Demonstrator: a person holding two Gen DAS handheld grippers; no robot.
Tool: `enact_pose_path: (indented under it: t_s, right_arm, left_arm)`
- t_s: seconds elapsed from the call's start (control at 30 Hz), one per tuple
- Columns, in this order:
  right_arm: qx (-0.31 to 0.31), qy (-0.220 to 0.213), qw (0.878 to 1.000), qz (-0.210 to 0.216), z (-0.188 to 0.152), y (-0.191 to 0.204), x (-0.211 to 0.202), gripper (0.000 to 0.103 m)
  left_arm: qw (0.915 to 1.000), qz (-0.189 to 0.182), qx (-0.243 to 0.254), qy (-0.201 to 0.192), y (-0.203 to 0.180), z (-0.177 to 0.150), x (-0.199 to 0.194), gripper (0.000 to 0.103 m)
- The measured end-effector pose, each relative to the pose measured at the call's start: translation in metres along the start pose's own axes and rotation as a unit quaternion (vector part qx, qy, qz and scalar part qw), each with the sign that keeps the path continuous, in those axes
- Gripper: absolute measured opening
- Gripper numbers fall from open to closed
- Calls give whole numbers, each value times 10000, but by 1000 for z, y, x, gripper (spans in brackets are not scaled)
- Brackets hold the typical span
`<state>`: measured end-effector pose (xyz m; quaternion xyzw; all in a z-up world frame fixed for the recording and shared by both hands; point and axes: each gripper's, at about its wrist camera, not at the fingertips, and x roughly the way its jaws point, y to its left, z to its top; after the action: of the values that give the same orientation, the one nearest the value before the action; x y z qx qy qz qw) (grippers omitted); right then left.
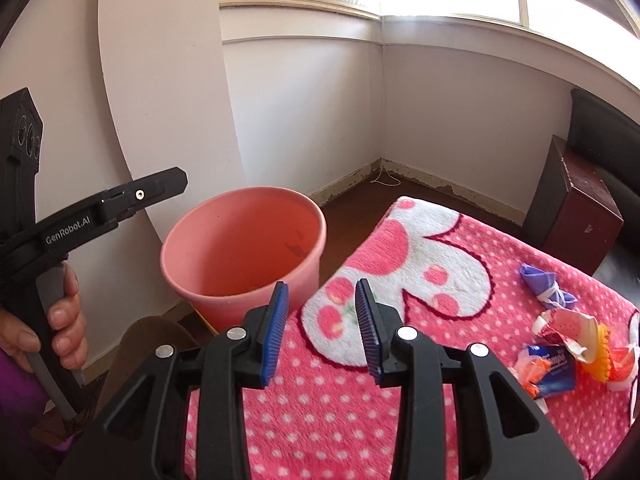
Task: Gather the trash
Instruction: 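Move both open grippers back over the table trash, then grasp the white plastic bag tied with orange ribbon with the left gripper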
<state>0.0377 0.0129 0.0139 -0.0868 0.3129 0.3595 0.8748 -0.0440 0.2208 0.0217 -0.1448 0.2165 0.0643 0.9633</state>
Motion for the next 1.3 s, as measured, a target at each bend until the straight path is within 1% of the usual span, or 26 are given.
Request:
enact_pose_path:
  t_s: [0.23,0.47,0.63,0.77,0.9,1.0,1.1,1.2,1.3]
  right_arm:
    - [219,41,9984,-513,-37,-41,-32,35]
    - [820,167,9924,-897,-76,-86,-53,35]
    - [1185,273,9866,-1084,-99,-111,-60,35]
    - [1464,310,9823,-1126,-111,-128,-62,35]
    - [1573,292,9806,-1130,-117,-137,-64,35]
    - [1660,307,9794,-1108,-121,-143,-64,35]
    - [1735,318,9784,-1078,-125,-147,-63,35]
    - [1756,335,9782,-1061,-127,-149,-62,35]
    - [1841,392,9768,-1023,-130,-154,-58,35]
  left_arm:
    - [9971,-579,446,205,-56,-10,14,49]
    - [9876,-1177,809,648,-109,-32,36,49]
    - [9762,-1650,925,1065,-138,-46,54,49]
    - [9657,-1936,1071,1360,-163,-57,72,49]
    - [9524,-2269,1198,1645,-187,-72,86,49]
    - [9466,-2251,1490,1761,-203,-84,98,49]
    - [9442,-2167,1605,1892,-212,-92,110,48]
    - [9402,-2314,1720,1813,-219,-96,108,46]
    - [9369,-2258,1988,1779,-227,-101,109,46]
